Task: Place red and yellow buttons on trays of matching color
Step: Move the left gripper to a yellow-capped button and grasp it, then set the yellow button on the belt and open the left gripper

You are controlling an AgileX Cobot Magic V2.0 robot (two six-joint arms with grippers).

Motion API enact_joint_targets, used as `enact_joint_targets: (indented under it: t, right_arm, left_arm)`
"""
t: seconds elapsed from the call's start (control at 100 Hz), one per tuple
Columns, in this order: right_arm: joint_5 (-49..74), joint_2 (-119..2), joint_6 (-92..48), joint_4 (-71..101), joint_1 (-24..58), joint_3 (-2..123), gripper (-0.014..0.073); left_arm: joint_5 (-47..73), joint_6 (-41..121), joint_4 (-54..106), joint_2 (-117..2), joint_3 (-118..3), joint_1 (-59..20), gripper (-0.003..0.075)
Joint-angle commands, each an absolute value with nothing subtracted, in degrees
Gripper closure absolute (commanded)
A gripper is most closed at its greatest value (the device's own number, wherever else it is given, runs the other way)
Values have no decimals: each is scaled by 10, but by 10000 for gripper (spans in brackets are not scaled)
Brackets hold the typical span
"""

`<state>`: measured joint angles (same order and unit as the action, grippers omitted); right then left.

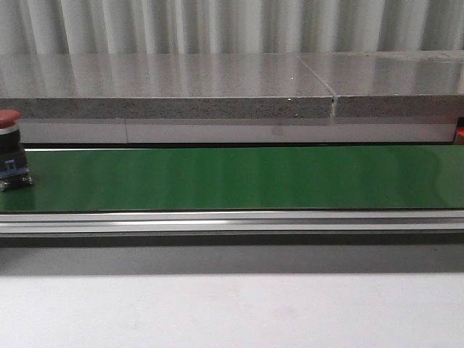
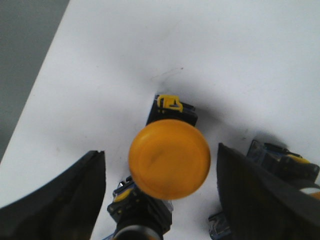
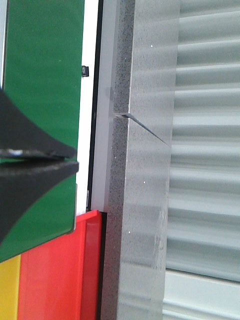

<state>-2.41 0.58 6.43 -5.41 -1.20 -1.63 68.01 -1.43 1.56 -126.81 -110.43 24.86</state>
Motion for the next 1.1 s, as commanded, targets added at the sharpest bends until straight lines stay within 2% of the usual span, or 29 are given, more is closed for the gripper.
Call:
enact_joint_targets:
  t: [0.0,0.16,0.38,0.48,0.69,1.09]
  right_arm:
    - [-69,15,61,-58,-13,-13,651]
    - [-69,15,61,-58,-13,-13,651]
    - [-69,15,61,-58,-13,-13,651]
    - [-69,15,61,-58,-13,-13,651]
    - [-69,15,61,-58,-13,-13,651]
    - [-69,15,61,-58,-13,-13,651]
  left_arm:
    - [662,-14,24,-1243,-1123,249,257]
    - [647,-14,27,-1245,-1123,249,277]
    - [634,-14,27,-1245,-1123,249,486]
    - [629,-14,27,-1245,-1123,249,533]
    - [631,-14,27,-1228,-1123,247,535]
    - [668,0,32,-1122,-1123,234,535]
